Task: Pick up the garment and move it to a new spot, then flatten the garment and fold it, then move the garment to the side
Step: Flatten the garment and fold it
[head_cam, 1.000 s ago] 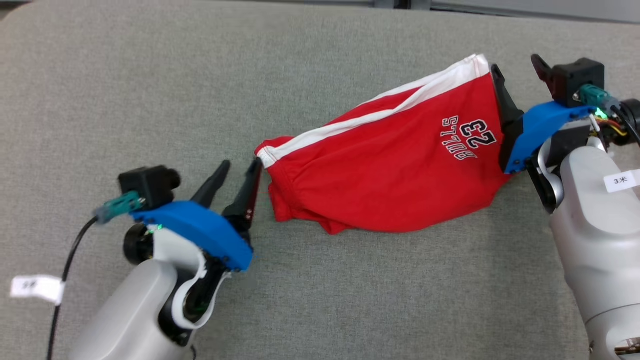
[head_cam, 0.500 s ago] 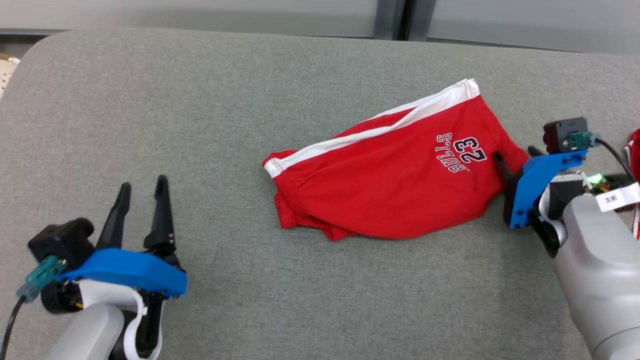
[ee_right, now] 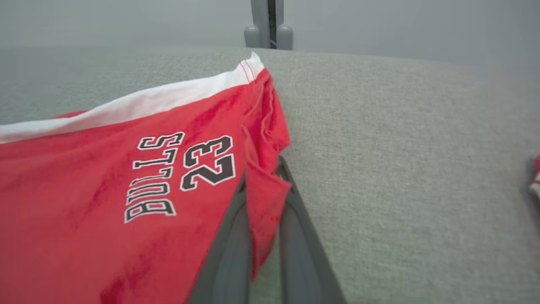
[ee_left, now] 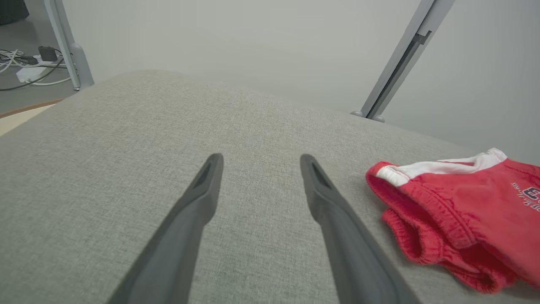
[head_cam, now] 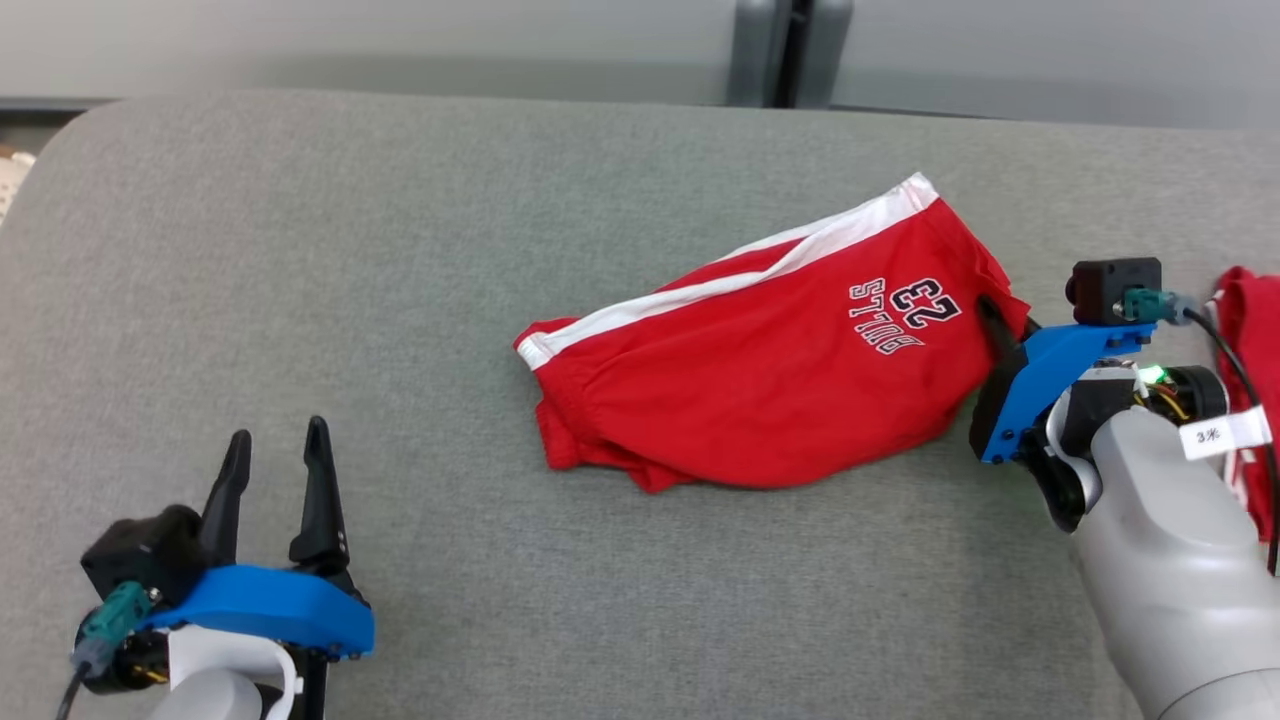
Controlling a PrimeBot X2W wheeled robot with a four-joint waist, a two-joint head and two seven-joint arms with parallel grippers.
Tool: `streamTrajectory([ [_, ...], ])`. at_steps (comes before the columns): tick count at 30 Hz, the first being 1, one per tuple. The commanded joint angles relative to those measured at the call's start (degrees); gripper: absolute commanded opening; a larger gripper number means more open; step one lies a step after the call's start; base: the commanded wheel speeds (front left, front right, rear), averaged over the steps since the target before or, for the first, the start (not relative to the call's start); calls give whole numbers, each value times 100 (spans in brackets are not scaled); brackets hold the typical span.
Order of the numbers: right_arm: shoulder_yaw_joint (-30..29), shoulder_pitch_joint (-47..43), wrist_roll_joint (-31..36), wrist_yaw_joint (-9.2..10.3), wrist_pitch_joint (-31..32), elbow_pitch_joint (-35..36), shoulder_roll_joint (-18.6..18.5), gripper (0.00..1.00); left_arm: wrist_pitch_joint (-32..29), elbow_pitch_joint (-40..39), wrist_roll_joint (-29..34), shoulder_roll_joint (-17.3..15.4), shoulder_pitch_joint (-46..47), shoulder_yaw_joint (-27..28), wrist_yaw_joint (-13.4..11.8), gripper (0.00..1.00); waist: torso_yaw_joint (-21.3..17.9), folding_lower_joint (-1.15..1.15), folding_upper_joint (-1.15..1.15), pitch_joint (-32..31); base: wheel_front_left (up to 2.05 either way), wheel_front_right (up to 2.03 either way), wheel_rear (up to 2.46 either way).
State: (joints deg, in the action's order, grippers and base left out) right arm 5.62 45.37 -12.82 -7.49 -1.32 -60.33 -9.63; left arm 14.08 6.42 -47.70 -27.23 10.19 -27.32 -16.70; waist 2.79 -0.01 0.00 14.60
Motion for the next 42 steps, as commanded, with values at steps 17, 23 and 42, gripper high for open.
streamTrajectory([
  [17, -678, -1837, -170, -1, -1242, 743, 379, 0, 114, 326, 444, 419, -422, -28, 30, 100, -1167, 1, 0, -823, 0, 0, 0],
  [23, -970, -1787, 101, -1, -1257, 1161, 560, 0, 115, 413, 571, 581, -317, -90, 123, 100, -1012, 1, 0, -846, 0, 0, 0],
  [42, 2385, -1388, -459, 0, -419, 1768, 656, 0, 117, 638, 706, 926, -333, 14, 359, 100, -202, 1, 0, -905, 0, 0, 0],
])
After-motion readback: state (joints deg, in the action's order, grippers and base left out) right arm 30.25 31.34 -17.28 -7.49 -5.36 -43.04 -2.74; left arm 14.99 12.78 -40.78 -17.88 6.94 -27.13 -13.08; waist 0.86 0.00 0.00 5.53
